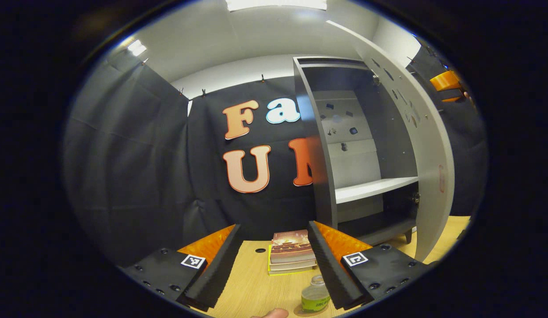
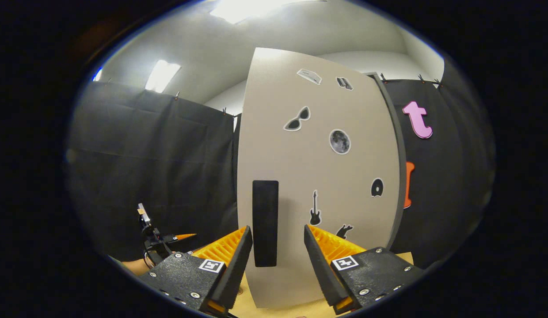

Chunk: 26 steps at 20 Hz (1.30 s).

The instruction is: Open the cabinet door with the right hand, grasp the bottle in the cabinet with the left hand and place it on the coaster, then close the cabinet door with the right hand.

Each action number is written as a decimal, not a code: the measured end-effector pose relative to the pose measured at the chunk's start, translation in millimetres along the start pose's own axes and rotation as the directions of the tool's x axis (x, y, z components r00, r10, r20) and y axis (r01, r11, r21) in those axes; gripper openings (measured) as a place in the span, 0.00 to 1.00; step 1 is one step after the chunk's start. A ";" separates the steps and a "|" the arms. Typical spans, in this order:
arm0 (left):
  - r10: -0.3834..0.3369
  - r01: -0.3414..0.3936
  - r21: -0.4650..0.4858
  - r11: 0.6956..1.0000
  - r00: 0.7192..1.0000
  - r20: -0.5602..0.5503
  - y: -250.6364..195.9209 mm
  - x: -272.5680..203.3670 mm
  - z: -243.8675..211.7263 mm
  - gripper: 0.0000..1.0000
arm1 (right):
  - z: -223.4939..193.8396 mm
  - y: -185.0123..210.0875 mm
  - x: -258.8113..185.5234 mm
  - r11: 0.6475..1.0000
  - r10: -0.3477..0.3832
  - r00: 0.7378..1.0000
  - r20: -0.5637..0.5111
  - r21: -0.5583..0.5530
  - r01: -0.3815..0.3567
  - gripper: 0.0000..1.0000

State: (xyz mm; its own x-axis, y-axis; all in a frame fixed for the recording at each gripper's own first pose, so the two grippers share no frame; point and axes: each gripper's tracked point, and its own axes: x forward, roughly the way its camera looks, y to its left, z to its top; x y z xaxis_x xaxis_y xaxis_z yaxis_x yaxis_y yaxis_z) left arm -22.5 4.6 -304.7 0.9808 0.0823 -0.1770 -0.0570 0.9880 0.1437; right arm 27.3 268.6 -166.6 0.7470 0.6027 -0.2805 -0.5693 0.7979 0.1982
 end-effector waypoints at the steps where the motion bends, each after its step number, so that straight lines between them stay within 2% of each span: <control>1: -0.003 0.003 0.003 1.000 1.000 0.009 -0.6 0.1 2.6 0.97 | -0.8 -0.8 -0.6 1.000 -0.006 1.000 0.000 -0.011 0.006 0.74; 7: -0.021 0.022 -0.025 0.999 0.999 0.040 -7.7 1.8 5.5 0.96 | -7.7 -5.5 -2.5 0.998 -0.061 0.998 -0.011 0.026 0.061 0.74; 10: -0.015 0.016 -0.057 0.998 0.999 0.029 -1.6 5.2 -3.2 0.97 | -17.9 -16.3 -3.3 0.992 -0.127 0.991 -0.051 0.022 0.128 0.74; 14: -0.016 0.017 -0.088 0.996 1.000 0.020 0.5 9.4 -11.0 0.97 | -16.2 -18.0 -0.3 0.989 -0.128 0.991 -0.033 0.068 0.130 0.74; 18: -0.020 0.020 -0.113 0.993 1.000 0.000 2.4 19.7 -21.5 0.97 | -28.1 -14.2 10.8 0.985 -0.132 0.989 -0.072 0.101 0.139 0.76; 22: -0.040 0.037 -0.131 0.991 0.999 -0.016 -1.3 27.8 -32.4 0.97 | -31.2 -12.6 17.7 0.978 -0.159 0.985 -0.063 0.124 0.165 0.76; 26: -0.022 0.019 -0.141 0.990 0.999 -0.026 4.1 37.5 -35.4 0.97 | -32.6 -12.6 27.3 0.972 -0.180 0.982 -0.054 0.144 0.186 0.75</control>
State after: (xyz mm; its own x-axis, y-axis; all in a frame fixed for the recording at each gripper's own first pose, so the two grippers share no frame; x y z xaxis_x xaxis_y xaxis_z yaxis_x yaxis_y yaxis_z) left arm 7.4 16.4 -345.1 0.9766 0.0635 -0.2054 -0.0645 0.9979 0.0017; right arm 43.7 274.6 -207.4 0.8178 0.4475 -0.3619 -0.3646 0.8894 0.2757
